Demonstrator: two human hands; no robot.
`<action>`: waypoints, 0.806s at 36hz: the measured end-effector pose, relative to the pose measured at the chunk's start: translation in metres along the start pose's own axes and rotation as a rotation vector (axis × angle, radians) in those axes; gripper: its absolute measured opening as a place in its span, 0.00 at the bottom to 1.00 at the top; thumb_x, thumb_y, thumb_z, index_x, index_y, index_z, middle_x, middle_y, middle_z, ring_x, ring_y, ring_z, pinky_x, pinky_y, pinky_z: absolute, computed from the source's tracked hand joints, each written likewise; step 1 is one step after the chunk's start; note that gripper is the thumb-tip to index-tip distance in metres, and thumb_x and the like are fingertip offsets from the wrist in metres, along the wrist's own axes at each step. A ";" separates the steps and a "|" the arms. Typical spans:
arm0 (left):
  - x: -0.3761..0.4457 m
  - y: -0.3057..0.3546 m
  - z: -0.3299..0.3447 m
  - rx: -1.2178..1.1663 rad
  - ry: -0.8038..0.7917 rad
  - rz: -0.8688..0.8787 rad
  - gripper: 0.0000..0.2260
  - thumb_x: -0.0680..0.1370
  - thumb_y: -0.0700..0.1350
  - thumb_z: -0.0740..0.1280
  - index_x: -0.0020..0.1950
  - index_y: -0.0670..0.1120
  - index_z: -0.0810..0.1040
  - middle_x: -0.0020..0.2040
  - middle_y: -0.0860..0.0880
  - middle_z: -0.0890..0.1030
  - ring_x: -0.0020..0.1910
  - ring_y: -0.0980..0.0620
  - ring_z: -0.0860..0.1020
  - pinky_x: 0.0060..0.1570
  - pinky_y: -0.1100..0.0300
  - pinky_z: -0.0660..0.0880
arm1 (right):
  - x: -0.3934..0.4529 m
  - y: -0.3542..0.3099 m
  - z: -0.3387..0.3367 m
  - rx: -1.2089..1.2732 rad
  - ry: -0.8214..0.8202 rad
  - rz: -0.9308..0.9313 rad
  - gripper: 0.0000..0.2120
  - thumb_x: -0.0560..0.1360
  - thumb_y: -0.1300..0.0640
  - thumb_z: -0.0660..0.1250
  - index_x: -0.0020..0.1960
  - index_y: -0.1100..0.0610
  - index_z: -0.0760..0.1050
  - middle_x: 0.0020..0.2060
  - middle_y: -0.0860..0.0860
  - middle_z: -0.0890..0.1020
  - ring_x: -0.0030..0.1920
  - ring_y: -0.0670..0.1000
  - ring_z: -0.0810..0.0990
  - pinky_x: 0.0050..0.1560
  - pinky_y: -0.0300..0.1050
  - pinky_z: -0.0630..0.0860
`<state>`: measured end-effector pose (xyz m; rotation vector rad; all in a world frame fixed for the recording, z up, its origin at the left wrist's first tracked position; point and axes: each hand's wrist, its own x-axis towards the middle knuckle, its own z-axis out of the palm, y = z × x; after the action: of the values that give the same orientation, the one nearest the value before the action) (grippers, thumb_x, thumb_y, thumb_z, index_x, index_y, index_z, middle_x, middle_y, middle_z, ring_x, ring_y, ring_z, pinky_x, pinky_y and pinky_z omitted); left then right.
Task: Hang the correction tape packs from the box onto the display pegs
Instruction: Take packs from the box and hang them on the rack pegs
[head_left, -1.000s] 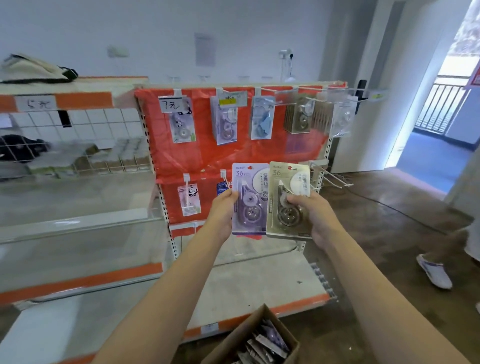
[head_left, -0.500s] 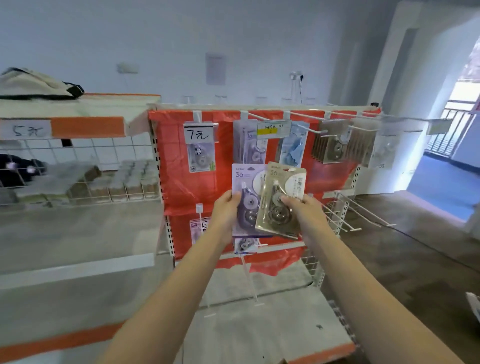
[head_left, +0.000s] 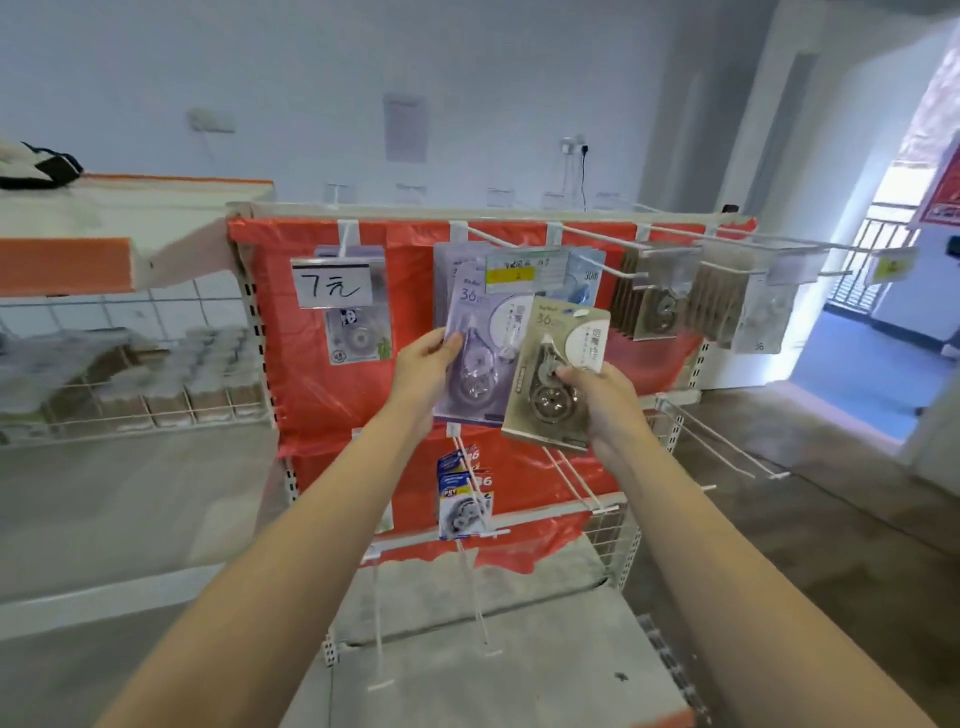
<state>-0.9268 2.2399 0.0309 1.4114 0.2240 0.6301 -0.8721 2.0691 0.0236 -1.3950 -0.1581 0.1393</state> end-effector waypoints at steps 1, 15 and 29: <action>0.000 -0.002 0.001 -0.004 0.002 0.012 0.07 0.80 0.38 0.62 0.52 0.41 0.79 0.42 0.50 0.81 0.39 0.60 0.78 0.40 0.71 0.75 | 0.004 0.000 -0.001 0.011 -0.011 0.001 0.09 0.74 0.64 0.68 0.51 0.54 0.76 0.53 0.55 0.83 0.56 0.58 0.81 0.60 0.62 0.75; 0.001 0.003 0.017 -0.009 0.068 0.080 0.09 0.79 0.36 0.63 0.58 0.44 0.78 0.44 0.53 0.81 0.44 0.60 0.78 0.48 0.70 0.74 | 0.035 -0.003 -0.012 0.207 -0.112 0.121 0.15 0.70 0.62 0.69 0.55 0.58 0.73 0.48 0.61 0.80 0.41 0.60 0.81 0.45 0.62 0.79; -0.002 0.006 0.025 0.084 0.058 0.084 0.08 0.79 0.38 0.65 0.55 0.40 0.81 0.50 0.46 0.82 0.52 0.52 0.78 0.57 0.61 0.74 | 0.038 -0.005 -0.021 0.148 -0.075 0.084 0.05 0.73 0.62 0.67 0.48 0.55 0.75 0.45 0.54 0.81 0.44 0.56 0.80 0.46 0.53 0.79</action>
<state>-0.9175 2.2175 0.0407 1.4899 0.2407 0.7385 -0.8306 2.0553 0.0266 -1.2495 -0.1490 0.2680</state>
